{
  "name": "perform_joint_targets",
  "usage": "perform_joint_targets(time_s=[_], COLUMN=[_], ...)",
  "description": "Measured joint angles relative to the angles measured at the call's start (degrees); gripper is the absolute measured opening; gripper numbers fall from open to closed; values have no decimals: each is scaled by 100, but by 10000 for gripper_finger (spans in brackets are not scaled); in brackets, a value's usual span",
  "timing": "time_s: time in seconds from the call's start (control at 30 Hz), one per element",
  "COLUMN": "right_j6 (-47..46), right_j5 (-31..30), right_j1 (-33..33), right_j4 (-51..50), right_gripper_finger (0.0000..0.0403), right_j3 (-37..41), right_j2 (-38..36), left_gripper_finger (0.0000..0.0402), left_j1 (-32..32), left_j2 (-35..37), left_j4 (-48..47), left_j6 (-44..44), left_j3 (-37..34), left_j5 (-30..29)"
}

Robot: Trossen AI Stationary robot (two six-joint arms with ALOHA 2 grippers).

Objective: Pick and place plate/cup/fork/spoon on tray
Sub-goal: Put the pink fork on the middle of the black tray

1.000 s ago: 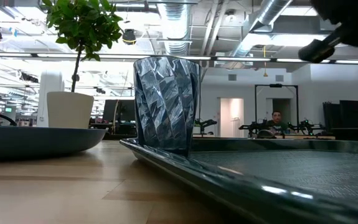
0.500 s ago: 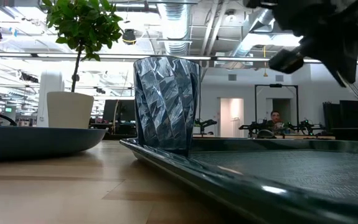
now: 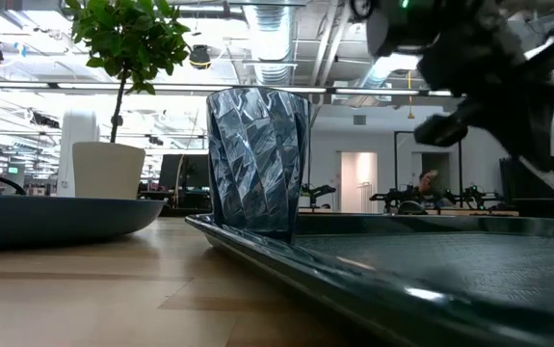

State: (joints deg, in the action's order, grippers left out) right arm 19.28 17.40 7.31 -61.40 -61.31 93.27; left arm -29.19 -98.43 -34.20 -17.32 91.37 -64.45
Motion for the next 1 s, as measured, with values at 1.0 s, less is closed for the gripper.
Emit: perform_joint_targets(time_s=[1.0], right_j6=[388], right_j5=[-106], right_j1=[-654], right_j4=[533], right_gripper_finger=[24], right_j3=[543], right_j2=[79], left_gripper_finger=[199], left_j1=[28], left_j2=[-2], left_j4=[-479], left_j6=[-420], left_j3=[2], left_j5=[-79])
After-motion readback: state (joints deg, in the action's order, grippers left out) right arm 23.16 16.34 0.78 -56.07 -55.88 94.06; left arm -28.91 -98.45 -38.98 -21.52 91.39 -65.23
